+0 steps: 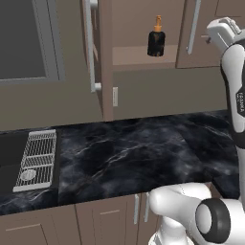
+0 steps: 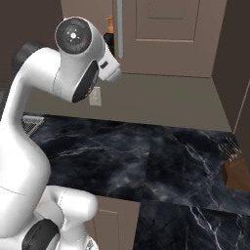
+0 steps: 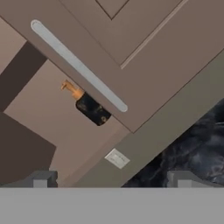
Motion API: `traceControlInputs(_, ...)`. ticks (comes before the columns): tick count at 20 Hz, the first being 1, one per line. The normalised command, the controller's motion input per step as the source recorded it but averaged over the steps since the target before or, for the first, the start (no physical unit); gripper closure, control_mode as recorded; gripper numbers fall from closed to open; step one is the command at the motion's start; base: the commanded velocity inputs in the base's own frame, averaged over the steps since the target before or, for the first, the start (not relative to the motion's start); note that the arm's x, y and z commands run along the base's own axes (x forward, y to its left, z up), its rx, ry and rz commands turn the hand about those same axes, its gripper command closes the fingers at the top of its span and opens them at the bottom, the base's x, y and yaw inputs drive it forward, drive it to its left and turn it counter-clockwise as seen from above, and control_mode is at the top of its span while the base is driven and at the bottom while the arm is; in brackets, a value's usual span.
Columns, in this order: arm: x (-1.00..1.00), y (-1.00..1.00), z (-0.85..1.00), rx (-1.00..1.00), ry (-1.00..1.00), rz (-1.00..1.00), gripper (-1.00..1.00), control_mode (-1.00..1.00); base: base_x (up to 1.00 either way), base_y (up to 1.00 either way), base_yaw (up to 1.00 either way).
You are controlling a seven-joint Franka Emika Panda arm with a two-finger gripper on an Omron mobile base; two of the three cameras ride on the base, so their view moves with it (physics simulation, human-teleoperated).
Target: Open the cabinet. Pick the soap dispenser and place it next to the sink. Then close the cabinet.
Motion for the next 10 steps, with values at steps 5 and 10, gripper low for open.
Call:
traceControlInputs(5,0.20,0.00,0.00,0.00,-0.14,0.06,-1.00,-1.00,0.00,0.00,0.00)
traceControlInputs(10,0.08,-0.03,0.00,0.00,-0.01,0.02,-1.00,-1.00,0.00,0.00,0.00)
